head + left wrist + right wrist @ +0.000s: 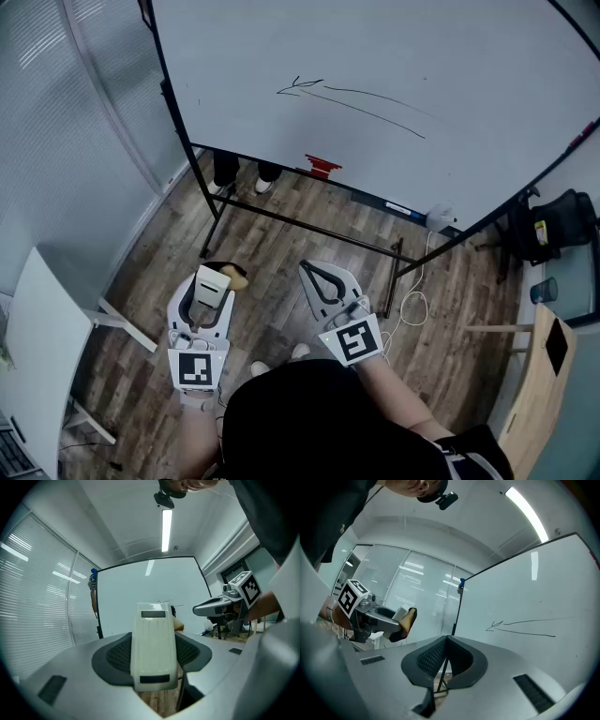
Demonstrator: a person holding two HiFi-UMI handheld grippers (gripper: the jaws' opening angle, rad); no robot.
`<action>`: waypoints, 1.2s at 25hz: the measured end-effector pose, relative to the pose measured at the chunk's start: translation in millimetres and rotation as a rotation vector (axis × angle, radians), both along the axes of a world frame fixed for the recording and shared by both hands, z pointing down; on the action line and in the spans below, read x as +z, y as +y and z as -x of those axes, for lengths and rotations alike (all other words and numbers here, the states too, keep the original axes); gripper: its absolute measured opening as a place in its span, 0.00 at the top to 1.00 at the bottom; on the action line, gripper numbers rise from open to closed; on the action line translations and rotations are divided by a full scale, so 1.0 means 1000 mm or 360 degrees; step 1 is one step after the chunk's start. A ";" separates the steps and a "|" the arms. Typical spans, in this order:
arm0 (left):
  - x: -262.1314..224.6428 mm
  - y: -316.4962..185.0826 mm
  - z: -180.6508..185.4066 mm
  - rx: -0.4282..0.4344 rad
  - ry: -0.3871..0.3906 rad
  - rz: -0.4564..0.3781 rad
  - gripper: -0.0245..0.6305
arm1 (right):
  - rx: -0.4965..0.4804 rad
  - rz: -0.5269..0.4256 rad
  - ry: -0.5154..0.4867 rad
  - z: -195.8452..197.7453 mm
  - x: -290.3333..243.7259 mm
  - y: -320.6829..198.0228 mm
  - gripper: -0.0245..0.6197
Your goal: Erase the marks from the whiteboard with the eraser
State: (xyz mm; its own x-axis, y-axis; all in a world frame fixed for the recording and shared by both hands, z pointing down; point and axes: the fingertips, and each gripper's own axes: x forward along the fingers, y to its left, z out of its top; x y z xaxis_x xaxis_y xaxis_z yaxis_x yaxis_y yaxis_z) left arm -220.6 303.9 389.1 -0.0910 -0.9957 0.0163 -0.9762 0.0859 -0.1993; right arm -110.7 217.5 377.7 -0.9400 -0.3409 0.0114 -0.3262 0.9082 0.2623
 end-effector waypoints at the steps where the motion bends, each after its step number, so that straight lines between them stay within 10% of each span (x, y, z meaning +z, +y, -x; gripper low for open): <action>1: 0.004 -0.003 -0.002 0.0005 -0.0005 0.0008 0.56 | -0.0004 0.0005 0.0000 -0.003 0.000 -0.003 0.92; 15: 0.013 -0.069 -0.036 -0.0012 0.0013 0.0064 0.56 | 0.0024 0.0143 -0.0076 -0.049 0.012 -0.069 0.92; 30: 0.044 -0.212 0.040 0.0210 0.0006 0.0084 0.56 | 0.0327 0.0231 0.0075 -0.006 0.052 -0.191 0.92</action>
State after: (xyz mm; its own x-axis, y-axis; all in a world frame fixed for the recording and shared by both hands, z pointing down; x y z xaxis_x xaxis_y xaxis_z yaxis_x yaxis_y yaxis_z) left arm -260.5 92.0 433.5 0.0406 -0.9968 0.0693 -0.9791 -0.0535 -0.1964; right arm -104.4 26.5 429.3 -0.8485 -0.5162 0.1164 -0.4982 0.8534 0.1534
